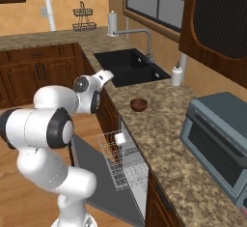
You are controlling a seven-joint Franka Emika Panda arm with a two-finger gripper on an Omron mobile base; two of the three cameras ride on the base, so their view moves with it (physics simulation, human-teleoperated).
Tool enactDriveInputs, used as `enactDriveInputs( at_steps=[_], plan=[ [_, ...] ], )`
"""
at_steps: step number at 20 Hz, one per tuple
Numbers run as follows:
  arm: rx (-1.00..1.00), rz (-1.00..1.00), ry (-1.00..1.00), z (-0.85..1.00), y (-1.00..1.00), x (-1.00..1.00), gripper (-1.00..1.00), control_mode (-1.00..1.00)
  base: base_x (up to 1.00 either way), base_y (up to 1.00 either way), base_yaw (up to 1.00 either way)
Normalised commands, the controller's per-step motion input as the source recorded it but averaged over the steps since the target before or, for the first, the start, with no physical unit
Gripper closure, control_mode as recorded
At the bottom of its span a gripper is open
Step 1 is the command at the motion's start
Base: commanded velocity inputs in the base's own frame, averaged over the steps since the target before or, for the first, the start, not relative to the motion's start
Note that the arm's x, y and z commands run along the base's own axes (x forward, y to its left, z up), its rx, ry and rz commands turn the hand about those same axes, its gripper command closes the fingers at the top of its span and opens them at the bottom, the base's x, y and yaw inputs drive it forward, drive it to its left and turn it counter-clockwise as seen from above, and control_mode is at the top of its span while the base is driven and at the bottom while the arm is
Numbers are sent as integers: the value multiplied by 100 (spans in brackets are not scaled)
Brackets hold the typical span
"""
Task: Pick up the cup and bowl from the counter, place them in the dishwasher, and close the dishwasher door.
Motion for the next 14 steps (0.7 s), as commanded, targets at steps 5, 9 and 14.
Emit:
enactDriveInputs(
  at_steps=[5, 9, 14],
  plan=[
    [-6, -12, 42, 66, 0, -2, -100, -100, 0, 0, 0],
    [0, -13, 49, 4, -1, 0, -100, -100, 0, 0, 0],
    [0, -13, 33, -40, -18, -4, -100, -100, 0, 0, 0]
  ],
)
